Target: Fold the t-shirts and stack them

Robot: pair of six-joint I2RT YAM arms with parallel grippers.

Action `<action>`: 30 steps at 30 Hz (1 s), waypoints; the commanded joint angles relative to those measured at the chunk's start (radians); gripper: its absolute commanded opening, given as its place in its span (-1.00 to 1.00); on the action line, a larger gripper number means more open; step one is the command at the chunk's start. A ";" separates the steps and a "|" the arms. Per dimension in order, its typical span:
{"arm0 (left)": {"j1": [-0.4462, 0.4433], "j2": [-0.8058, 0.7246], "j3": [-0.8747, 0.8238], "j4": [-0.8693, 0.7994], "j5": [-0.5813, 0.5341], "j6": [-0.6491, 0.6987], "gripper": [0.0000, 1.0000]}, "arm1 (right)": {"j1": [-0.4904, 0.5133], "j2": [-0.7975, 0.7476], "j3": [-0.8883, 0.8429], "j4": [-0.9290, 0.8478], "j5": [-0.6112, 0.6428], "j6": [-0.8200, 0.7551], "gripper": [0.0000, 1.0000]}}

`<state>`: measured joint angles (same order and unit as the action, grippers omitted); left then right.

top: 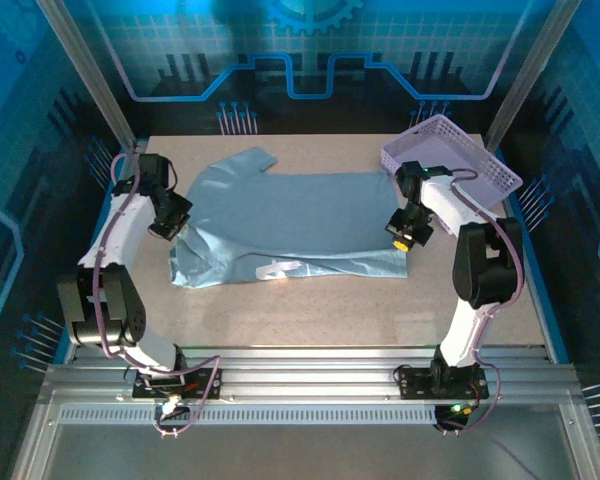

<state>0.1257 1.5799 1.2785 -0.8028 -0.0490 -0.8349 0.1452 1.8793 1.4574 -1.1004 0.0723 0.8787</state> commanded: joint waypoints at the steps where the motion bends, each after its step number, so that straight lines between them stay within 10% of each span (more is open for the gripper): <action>1: -0.006 0.027 0.027 0.029 -0.007 0.037 -1.00 | -0.014 0.025 0.055 -0.036 0.029 0.007 -1.00; 27: -0.006 0.273 0.195 0.073 0.019 0.167 -1.00 | -0.021 0.202 0.255 -0.038 0.046 -0.015 -1.00; 30: -0.006 0.274 0.205 0.065 0.035 0.171 -0.52 | -0.027 0.202 0.257 0.004 0.036 -0.045 -0.71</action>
<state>0.1257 1.8473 1.4456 -0.7353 -0.0296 -0.6865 0.1360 2.0674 1.6901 -1.1141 0.1009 0.8673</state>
